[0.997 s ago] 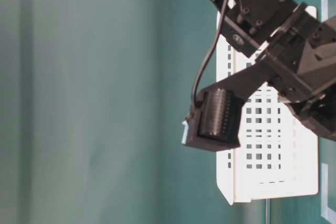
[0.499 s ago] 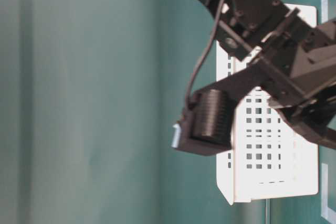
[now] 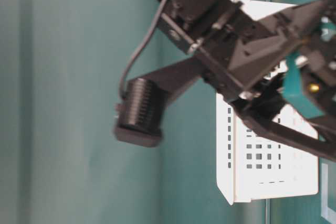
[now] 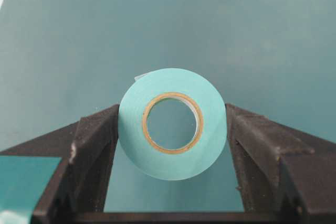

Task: Put the tape into the white basket.
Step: 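Close the right gripper on the tape roll and lift it, then carry the tape roll with the right gripper over the white basket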

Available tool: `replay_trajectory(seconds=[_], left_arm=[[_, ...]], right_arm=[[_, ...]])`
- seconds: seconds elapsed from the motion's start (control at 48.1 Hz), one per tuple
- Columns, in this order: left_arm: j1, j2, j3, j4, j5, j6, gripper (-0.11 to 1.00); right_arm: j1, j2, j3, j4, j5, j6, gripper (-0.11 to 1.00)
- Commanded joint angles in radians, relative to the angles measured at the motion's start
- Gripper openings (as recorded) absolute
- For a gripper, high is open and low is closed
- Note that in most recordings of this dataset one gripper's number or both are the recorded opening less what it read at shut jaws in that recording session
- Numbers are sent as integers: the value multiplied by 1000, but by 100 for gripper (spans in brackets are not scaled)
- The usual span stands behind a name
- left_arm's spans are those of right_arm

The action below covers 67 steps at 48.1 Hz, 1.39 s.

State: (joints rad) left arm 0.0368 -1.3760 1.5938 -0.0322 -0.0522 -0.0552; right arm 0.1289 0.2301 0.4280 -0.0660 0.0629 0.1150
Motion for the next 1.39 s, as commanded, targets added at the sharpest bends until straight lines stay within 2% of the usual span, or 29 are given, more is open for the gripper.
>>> replay_trajectory(seconds=[0.0, 0.27, 0.893, 1.371], left_arm=[[3, 8, -9, 3, -11, -2, -11], [3, 8, -9, 2, -11, -2, -11], [3, 8, -9, 3, -11, -2, -11], [0, 8, -9, 3, -12, -3, -11]], right_arm=[[2, -63, -17, -3, 15, 0, 68], [2, -144, -17, -35, 100, 2, 68], [-8, -232, -12, -57, 175, 0, 68], [-129, -314, 3, -58, 192, 2, 68]])
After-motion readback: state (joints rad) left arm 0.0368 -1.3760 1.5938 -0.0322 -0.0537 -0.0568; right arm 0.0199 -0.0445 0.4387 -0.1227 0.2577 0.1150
